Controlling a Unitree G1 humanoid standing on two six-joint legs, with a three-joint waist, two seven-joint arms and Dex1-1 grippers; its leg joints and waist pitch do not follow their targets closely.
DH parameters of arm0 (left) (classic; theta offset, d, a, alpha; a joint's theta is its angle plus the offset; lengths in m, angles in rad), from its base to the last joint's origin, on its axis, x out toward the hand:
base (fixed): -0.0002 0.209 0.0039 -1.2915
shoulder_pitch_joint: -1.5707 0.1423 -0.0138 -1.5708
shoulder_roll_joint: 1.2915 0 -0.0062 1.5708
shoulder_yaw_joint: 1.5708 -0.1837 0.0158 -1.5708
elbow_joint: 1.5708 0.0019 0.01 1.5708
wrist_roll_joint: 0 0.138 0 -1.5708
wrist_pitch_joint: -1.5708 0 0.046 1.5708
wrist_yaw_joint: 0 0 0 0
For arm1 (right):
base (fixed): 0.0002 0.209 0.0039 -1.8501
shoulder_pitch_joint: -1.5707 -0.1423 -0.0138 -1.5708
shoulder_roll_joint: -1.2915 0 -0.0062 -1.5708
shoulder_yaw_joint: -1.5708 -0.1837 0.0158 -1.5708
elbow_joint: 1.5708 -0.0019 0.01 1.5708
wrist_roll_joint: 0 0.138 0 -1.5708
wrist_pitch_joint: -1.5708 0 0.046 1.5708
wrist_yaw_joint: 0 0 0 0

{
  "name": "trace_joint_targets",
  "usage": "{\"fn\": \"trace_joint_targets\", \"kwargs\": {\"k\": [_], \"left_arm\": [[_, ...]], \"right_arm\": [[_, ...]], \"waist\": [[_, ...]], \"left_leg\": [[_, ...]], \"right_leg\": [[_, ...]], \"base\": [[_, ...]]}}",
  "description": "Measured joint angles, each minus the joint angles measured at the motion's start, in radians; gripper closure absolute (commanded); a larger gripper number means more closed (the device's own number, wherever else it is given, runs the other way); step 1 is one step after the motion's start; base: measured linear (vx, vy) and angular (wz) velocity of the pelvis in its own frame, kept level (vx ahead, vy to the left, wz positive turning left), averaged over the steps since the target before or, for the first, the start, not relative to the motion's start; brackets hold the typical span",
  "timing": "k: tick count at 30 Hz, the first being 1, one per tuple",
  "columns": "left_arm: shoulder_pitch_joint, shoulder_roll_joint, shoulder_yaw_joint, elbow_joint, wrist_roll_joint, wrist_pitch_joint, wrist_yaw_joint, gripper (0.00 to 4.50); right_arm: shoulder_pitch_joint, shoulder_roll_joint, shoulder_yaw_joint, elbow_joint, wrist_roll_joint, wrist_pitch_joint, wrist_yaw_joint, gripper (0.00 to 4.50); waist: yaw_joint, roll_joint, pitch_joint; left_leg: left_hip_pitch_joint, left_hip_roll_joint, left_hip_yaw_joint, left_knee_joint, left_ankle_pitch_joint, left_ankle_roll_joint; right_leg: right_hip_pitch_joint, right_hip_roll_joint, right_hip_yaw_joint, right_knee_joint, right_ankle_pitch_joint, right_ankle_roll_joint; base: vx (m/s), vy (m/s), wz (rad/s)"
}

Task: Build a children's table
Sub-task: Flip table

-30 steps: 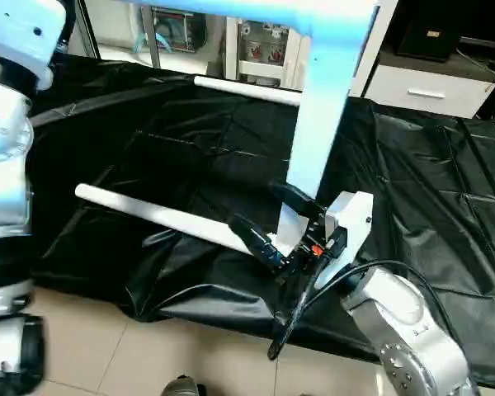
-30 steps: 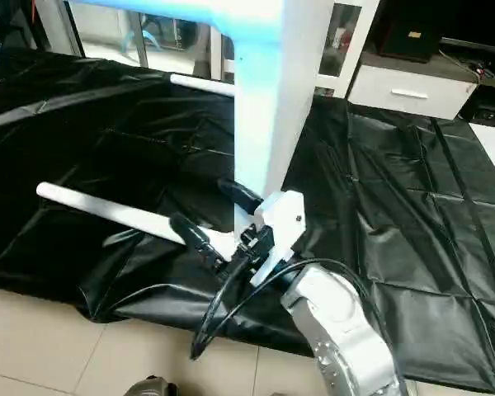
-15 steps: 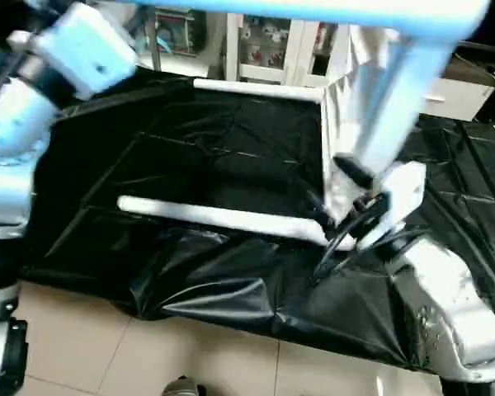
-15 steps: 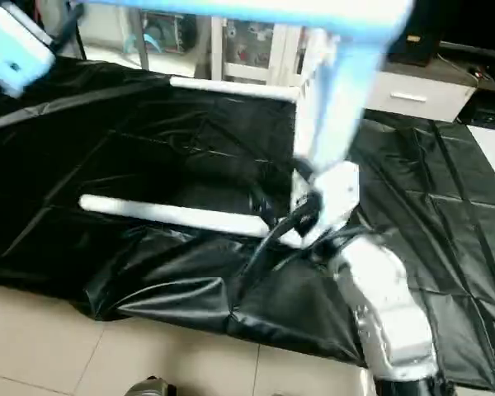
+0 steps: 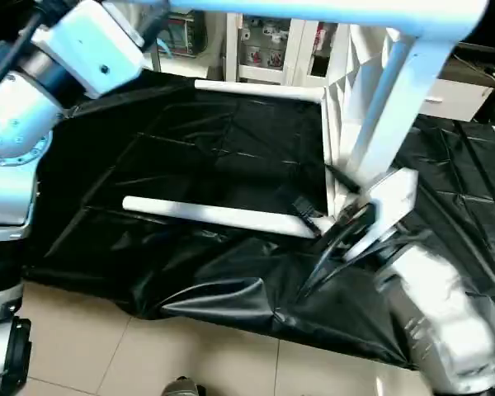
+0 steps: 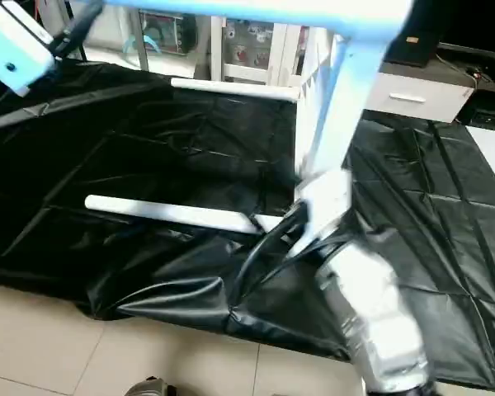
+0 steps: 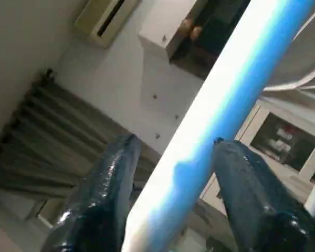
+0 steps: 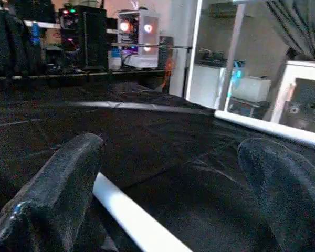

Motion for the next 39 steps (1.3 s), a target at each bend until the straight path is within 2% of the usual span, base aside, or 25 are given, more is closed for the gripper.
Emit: {"fn": "trace_joint_targets", "kwargs": {"k": [1, 4, 11, 21, 23, 25, 28, 34, 39], "left_arm": [[-0.002, 0.001, -0.005, 0.0, 0.003, -0.007, 0.0, 1.51], [-0.012, 0.014, -0.021, 0.022, 0.038, -0.024, 0.002, 1.51], [-0.093, 0.047, -0.067, 0.163, 0.162, -0.074, 0.05, 1.51], [-0.19, 0.023, -0.113, 0.319, 0.217, -0.145, 0.111, 1.51], [-0.192, 0.02, -0.115, 0.338, 0.217, -0.159, 0.119, 1.85], [-0.194, 0.018, -0.118, 0.35, 0.217, -0.17, 0.126, 1.9], [-0.197, 0.017, -0.119, 0.366, 0.218, -0.18, 0.129, 2.27], [-0.206, 0.019, -0.12, 0.404, 0.224, -0.203, 0.127, 2.45], [-0.206, 0.016, -0.119, 0.411, 0.217, -0.199, 0.122, 2.48]], "right_arm": [[0.002, 0.003, 0.003, -0.004, -0.003, 0.0, 0.0, 0.0], [0.017, 0.017, 0.011, -0.02, -0.016, 0.001, -0.005, 0.0], [0.026, 0.03, 0.055, -0.034, -0.018, 0.012, -0.016, 0.0], [0.036, 0.047, 0.069, -0.059, -0.028, 0.024, -0.028, 0.0], [0.036, 0.047, 0.069, -0.064, -0.028, 0.024, -0.035, 0.0], [0.036, 0.048, 0.069, -0.065, -0.028, 0.024, -0.038, 0.0], [0.038, 0.059, 0.068, -0.071, -0.026, 0.021, -0.038, 0.0], [0.043, 0.077, 0.06, -0.132, 0.019, -0.002, -0.022, 0.0], [0.043, 0.077, 0.059, -0.139, 0.027, -0.003, -0.017, 0.0]], "waist": [[0.0, 0.0, 0.0], [0.0, 0.0, 0.0], [-0.002, 0.0, 0.0], [-0.003, 0.001, 0.0], [-0.004, 0.001, 0.0], [-0.004, 0.001, 0.0], [-0.003, 0.003, 0.0], [0.002, 0.006, 0.0], [0.003, 0.009, 0.0]], "left_leg": [[0.0, 0.0, 0.0, 0.0, 0.0, 0.0], [0.0, 0.0, 0.0, 0.0, 0.0, 0.0], [0.0, 0.0, 0.0, 0.0, 0.0, 0.0], [0.0, 0.0, 0.0, 0.0, 0.0, 0.0], [0.0, 0.0, -0.001, 0.0, 0.0, 0.0], [0.0, 0.0, -0.001, 0.0, 0.0, 0.0], [0.0, 0.0, -0.001, 0.0, 0.0, 0.0], [0.0, 0.0, -0.001, 0.0, 0.0, 0.0], [0.0, 0.0, -0.001, 0.0, 0.0, 0.0]], "right_leg": [[0.0, 0.0, 0.0, 0.0, 0.0, 0.0], [0.0, 0.0, 0.0, 0.0, 0.0, 0.0], [0.0, 0.0, 0.0, 0.0, 0.0, 0.001], [0.0, 0.0, 0.0, 0.0, 0.0, 0.001], [0.0, 0.0, 0.0, 0.0, 0.0, 0.001], [0.0, 0.0, 0.0, 0.0, 0.0, 0.001], [0.0, 0.0, 0.0, 0.0, 0.0, 0.001], [0.0, 0.0, 0.0, 0.0, 0.0, 0.001], [0.0, 0.0, 0.0, 0.0, 0.001, 0.0]], "base": [[0.0, 0.0, 0.0], [0.0, 0.0, 0.0], [0.0, 0.0, 0.0], [0.0, 0.0, 0.0], [0.0, 0.0, 0.0], [0.0, 0.0, 0.0], [0.0, 0.0, 0.0], [0.0, 0.0, 0.0], [0.0, 0.0, 0.0]]}}
